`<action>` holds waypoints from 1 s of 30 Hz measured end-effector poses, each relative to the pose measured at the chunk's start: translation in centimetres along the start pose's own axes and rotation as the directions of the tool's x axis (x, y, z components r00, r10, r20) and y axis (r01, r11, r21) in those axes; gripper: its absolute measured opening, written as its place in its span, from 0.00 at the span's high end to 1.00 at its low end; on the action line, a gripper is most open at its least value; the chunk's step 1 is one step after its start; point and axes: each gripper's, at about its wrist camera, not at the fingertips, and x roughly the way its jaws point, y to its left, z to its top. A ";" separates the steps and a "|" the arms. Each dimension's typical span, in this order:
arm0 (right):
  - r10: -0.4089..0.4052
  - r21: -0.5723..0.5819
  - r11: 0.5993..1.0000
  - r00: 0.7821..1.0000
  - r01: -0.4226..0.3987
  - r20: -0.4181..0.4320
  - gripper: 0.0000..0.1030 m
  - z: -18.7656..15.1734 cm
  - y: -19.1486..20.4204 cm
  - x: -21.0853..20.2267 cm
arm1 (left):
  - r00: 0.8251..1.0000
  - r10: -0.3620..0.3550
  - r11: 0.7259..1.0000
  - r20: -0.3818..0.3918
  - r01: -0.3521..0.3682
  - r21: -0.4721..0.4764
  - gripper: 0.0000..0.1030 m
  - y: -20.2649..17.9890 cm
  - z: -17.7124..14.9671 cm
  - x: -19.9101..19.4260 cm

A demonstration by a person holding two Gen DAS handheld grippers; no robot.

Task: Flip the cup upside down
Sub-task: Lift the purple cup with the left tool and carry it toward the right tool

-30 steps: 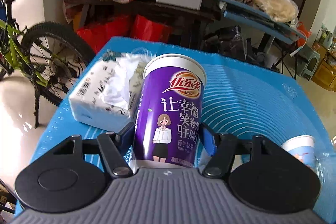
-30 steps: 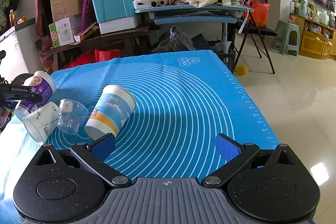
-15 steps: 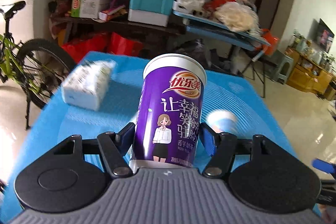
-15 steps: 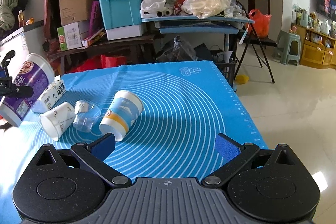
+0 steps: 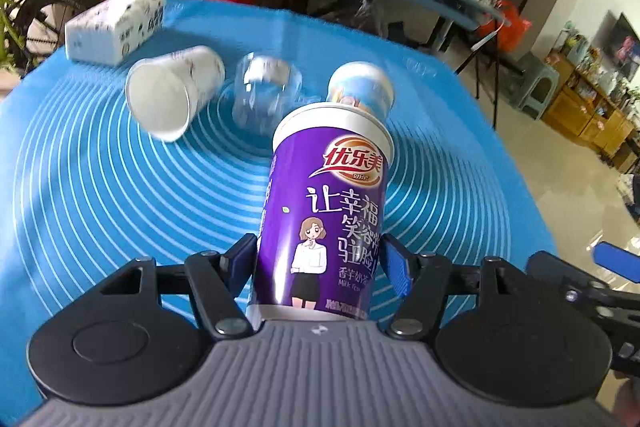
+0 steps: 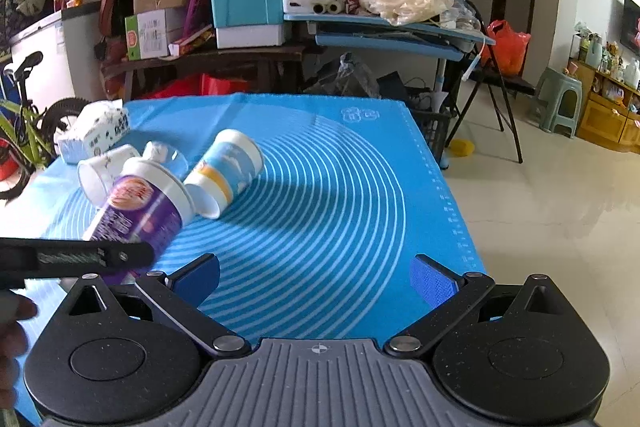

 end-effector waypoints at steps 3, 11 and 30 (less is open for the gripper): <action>0.000 -0.007 1.000 1.000 0.000 -0.012 0.00 -0.5 -0.4 0.0 | 1.000 0.019 1.000 0.001 -0.019 0.012 0.35 0.0 -0.3 0.2; 0.008 -0.009 1.000 0.999 -0.008 -0.036 0.00 -1.1 -0.7 0.5 | 0.998 0.052 0.998 0.025 -0.053 0.047 0.23 -0.4 -1.6 -0.2; 0.015 -0.144 0.989 0.998 -0.023 -0.059 0.00 -0.3 1.3 0.7 | 0.998 0.039 0.997 0.043 -0.042 0.065 0.18 0.4 -0.7 -2.9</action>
